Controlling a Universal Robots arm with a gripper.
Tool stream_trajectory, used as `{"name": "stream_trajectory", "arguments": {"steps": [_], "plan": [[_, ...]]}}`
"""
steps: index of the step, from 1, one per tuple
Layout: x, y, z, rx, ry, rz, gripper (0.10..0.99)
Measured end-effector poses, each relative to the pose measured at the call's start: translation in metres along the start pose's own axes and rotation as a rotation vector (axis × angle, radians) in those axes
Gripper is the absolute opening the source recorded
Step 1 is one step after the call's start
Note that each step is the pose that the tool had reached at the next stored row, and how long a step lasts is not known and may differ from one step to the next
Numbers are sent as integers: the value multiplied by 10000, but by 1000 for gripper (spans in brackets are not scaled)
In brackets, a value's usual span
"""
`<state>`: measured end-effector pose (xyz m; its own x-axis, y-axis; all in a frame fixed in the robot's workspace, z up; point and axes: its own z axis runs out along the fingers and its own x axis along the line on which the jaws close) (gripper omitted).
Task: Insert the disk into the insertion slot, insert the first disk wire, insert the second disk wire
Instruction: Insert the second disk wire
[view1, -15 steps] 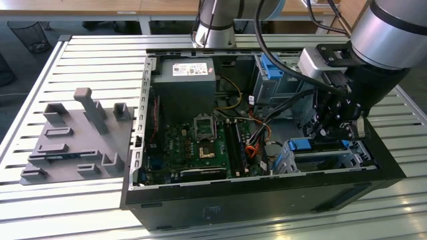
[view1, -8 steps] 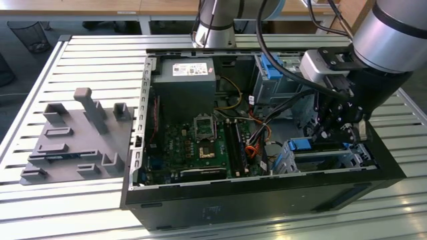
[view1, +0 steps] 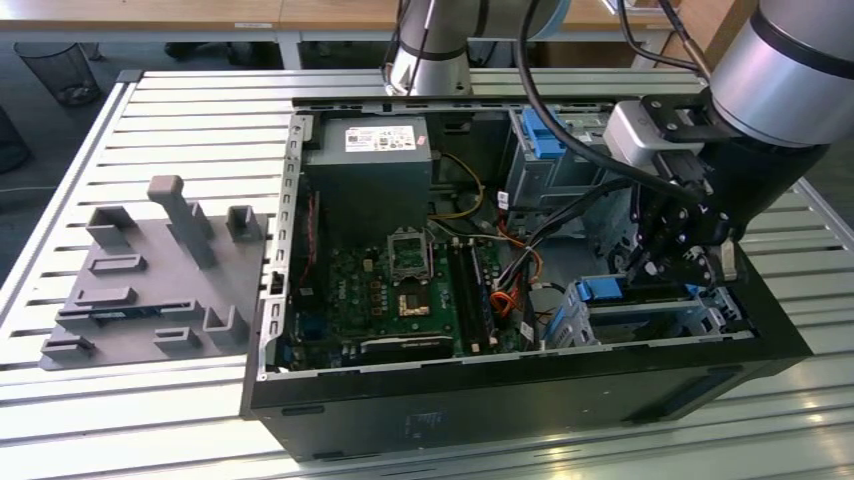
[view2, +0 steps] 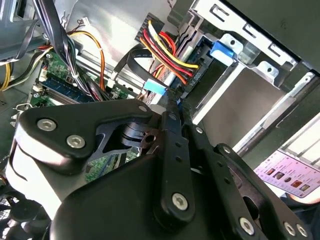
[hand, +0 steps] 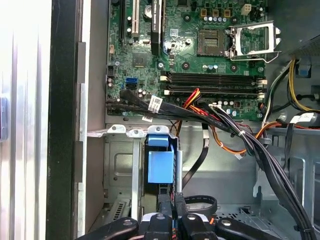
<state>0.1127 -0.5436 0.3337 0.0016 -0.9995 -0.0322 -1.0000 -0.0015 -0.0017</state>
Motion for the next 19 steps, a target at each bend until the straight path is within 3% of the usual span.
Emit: {"name": "stream_trajectory", "arguments": {"steps": [19], "plan": [[13, -15, 3, 0, 1, -3, 149]]}}
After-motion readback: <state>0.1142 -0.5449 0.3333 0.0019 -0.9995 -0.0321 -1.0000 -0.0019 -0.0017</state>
